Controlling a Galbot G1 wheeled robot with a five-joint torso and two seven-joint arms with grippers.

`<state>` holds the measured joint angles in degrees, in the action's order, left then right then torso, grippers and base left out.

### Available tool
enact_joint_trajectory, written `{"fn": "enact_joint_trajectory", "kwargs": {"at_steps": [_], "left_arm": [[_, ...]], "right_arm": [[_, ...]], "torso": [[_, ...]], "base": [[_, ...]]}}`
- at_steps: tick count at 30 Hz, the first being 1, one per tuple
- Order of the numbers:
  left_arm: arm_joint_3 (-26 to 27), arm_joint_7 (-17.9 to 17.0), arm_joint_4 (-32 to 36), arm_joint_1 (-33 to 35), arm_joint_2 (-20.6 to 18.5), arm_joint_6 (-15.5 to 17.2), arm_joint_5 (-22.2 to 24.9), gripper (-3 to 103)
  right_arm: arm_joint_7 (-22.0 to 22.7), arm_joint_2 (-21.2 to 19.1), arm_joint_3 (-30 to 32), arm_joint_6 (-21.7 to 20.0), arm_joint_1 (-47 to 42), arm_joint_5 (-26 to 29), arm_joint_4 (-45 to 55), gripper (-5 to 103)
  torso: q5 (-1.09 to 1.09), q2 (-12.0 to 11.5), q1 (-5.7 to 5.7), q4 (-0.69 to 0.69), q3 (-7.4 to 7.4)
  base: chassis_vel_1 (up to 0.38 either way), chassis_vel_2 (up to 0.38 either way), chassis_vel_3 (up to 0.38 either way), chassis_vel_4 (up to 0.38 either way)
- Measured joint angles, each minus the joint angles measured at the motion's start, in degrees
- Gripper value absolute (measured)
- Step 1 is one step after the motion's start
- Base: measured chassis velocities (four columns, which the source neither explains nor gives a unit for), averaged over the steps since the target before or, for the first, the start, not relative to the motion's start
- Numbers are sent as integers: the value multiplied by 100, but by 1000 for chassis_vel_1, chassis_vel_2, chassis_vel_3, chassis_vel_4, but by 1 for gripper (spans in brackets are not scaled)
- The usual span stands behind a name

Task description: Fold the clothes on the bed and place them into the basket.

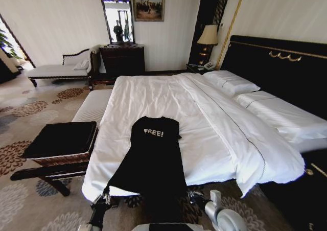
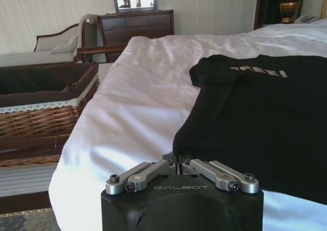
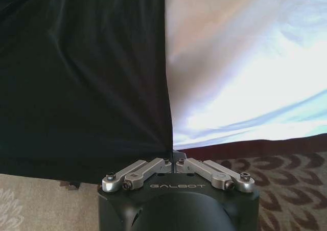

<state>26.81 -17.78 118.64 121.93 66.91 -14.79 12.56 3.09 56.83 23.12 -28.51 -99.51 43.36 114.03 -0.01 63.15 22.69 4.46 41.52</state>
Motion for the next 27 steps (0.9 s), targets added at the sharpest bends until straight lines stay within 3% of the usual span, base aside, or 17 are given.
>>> {"fn": "enact_joint_trajectory", "kwargs": {"at_steps": [6,13,23,27], "left_arm": [[-3,0,-307,421,60,-342,-86,0],[-146,-27,-654,471,178,-422,-273,0],[-355,-148,-1181,-109,226,-258,-552,0],[-403,-202,-1334,-453,307,-100,-797,0]], "right_arm": [[78,-48,113,-200,-137,-169,37,0],[227,-57,36,-319,-66,-317,-132,0],[329,68,-218,-287,315,-494,-487,0],[547,206,-417,-47,575,-506,-667,0]], "torso": [[1,0,0,1,0],[0,0,0,0,0],[1,0,0,0,1],[1,0,0,0,1]], "base": [[0,0,0,0],[0,0,0,0],[0,0,0,0],[0,0,0,0]]}}
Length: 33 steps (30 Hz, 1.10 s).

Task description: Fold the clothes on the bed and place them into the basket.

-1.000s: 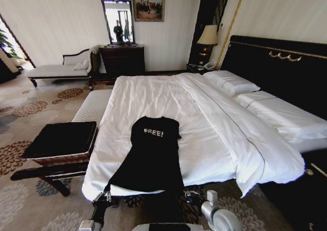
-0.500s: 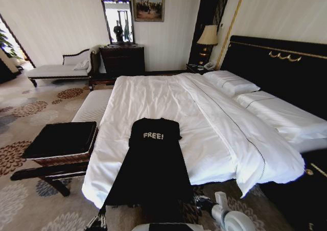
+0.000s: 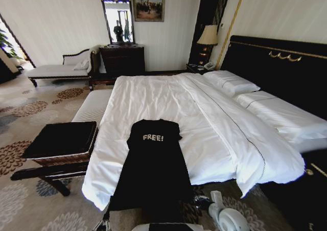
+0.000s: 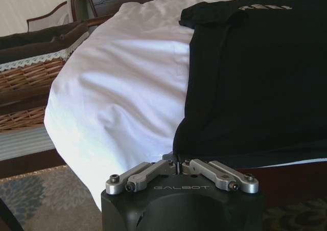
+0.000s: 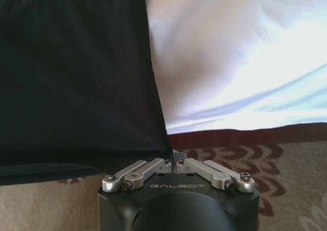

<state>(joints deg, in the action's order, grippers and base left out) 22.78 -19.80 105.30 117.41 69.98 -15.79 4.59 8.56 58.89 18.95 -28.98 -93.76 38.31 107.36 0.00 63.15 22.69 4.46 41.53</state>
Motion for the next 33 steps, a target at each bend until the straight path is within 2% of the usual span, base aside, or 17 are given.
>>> {"fn": "enact_joint_trajectory", "kwargs": {"at_steps": [4,6,7,9,10,13,16,17,18,19,22,23,24,26,28,31,33], "left_arm": [[-75,2,6,-166,0,169,-161,0],[-96,20,39,-172,-23,239,-189,3],[-96,28,53,-170,-28,267,-193,9],[-96,39,66,-164,-32,293,-193,9],[-89,44,79,-147,-36,329,-194,19],[-71,15,79,-138,-28,342,-213,24],[15,-35,177,-69,-8,219,-212,41],[15,-35,177,-69,-8,219,-212,41],[43,-38,239,-41,-9,164,-209,46],[84,-38,328,-9,-11,85,-208,46],[192,-24,640,-12,-37,-76,-197,62],[192,-24,640,-12,-37,-76,-197,62],[228,-10,755,-75,-46,-86,-188,68],[266,41,965,-261,-62,-3,-108,79],[269,56,1033,-343,-74,72,-53,79],[251,122,1216,-819,-136,446,186,95],[243,127,1238,-1040,-142,594,290,98]], "right_arm": [[84,87,-142,52,86,10,-9,0],[88,102,-167,59,91,-54,-13,0],[90,103,-166,63,89,-67,-14,-1],[90,100,-159,66,79,-72,-12,-1],[91,87,-135,65,41,-85,13,9],[150,99,-101,122,-20,-194,71,15],[158,178,69,322,-225,-483,244,31],[158,178,69,322,-225,-483,244,31],[145,192,128,352,-264,-515,299,31],[124,209,217,406,-305,-547,375,37],[54,284,558,808,-330,-562,622,52],[54,284,558,808,-330,-562,622,52],[14,305,690,983,-293,-521,722,58],[-87,275,909,1273,-111,-485,829,69],[-119,240,953,1363,-17,-504,831,69],[-248,95,1022,1641,513,-673,634,86],[-293,52,985,1710,751,-716,475,90]], "torso": [[1,0,1,1,0],[0,0,1,1,0],[1,0,1,0,0],[0,0,1,0,0],[0,0,1,0,0],[1,0,1,0,0],[1,0,1,1,0],[1,0,1,1,0],[1,0,0,1,0],[0,0,0,1,0],[0,0,0,0,0],[0,0,0,0,0],[-1,0,1,0,0],[0,0,1,1,0],[1,0,1,0,0],[-1,0,1,0,0],[0,-1,1,0,0]], "base": [[0,0,0,0],[0,0,0,0],[0,0,0,0],[0,0,0,0],[0,0,0,0],[0,0,0,0],[0,0,0,0],[0,0,0,0],[0,0,0,0],[0,0,0,0],[0,0,0,0],[0,0,0,0],[0,0,0,0],[0,0,0,0],[0,0,0,0],[0,0,0,0],[0,0,0,0]]}}
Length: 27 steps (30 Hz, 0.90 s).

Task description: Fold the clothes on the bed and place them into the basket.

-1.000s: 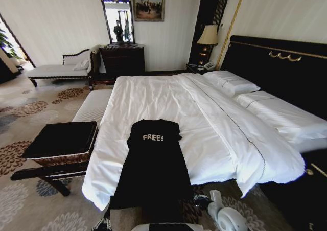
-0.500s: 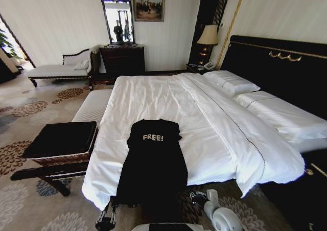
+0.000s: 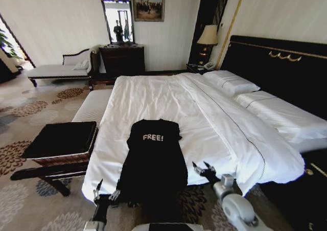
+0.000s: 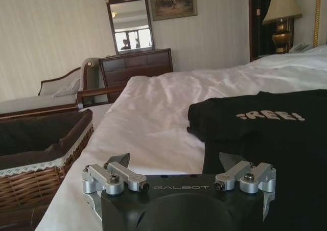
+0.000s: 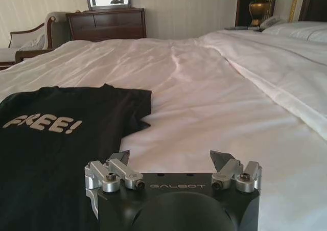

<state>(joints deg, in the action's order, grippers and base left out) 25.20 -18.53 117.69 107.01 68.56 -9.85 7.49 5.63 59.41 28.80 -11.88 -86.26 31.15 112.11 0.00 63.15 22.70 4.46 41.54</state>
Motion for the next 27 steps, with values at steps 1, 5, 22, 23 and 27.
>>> {"fn": "enact_joint_trajectory", "kwargs": {"at_steps": [1,5,22,23,27], "left_arm": [[-4,8,6,-134,-3,91,70,98],[-14,12,10,-745,-2,450,334,100],[-41,4,-41,-1044,89,622,529,100],[-52,7,-48,-1026,114,615,529,100],[-69,14,-54,-993,156,599,510,100]], "right_arm": [[-30,-22,-47,37,155,-20,-127,90],[-126,-41,-306,83,707,-32,-664,99],[-213,411,-1038,292,1872,130,-2019,100],[-214,398,-1037,293,1872,133,-2027,100],[-207,359,-1030,278,1890,190,-2045,100]], "torso": [[0,0,0,-1,0],[0,0,1,1,0],[0,0,-2,2,-1],[0,0,-2,0,-1],[1,1,-3,1,-1]], "base": [[0,0,0,0],[0,0,0,0],[0,0,0,0],[0,0,0,0],[-53,68,71,-74]]}}
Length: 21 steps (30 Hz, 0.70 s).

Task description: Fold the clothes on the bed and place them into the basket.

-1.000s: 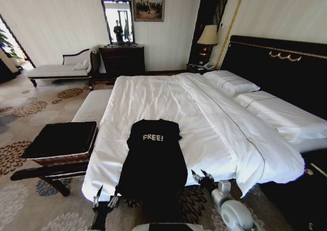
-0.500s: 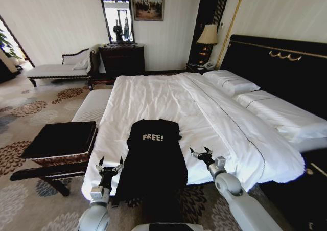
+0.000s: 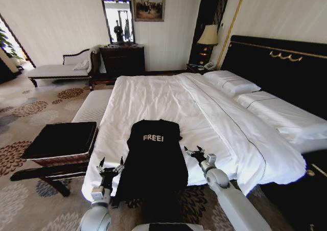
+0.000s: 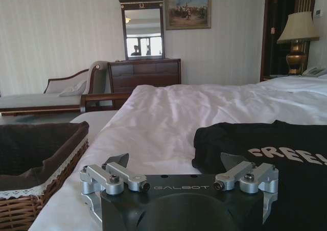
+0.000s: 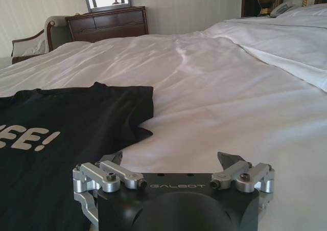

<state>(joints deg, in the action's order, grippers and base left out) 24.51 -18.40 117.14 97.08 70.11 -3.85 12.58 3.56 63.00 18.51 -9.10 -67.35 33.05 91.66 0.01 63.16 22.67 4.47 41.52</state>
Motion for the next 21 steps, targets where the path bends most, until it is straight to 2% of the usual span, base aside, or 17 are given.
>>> {"fn": "enact_joint_trajectory", "kwargs": {"at_steps": [1,11,19,20,21], "left_arm": [[0,2,-5,11,1,-9,-5,103],[41,9,3,102,-12,-46,-3,99],[60,17,-9,189,104,-93,-4,98],[60,18,-12,194,109,-96,-4,102],[61,20,-24,199,120,-107,-5,100]], "right_arm": [[0,-14,-1,-4,13,-1,-19,100],[-159,-60,-171,-92,241,-16,-147,100],[-231,-138,-380,-39,465,-162,-329,100],[-234,-137,-386,-34,475,-163,-331,100],[-236,-132,-388,-19,483,-164,-320,103]], "torso": [[-1,0,0,0,0],[-2,-3,11,-1,2],[-1,1,-3,-1,-1],[-1,2,-3,-1,-1],[-1,2,-3,1,-1]], "base": [[-142,119,89,-122],[-140,134,133,-128],[-7,7,3,-4],[0,0,0,0],[0,0,0,0]]}}
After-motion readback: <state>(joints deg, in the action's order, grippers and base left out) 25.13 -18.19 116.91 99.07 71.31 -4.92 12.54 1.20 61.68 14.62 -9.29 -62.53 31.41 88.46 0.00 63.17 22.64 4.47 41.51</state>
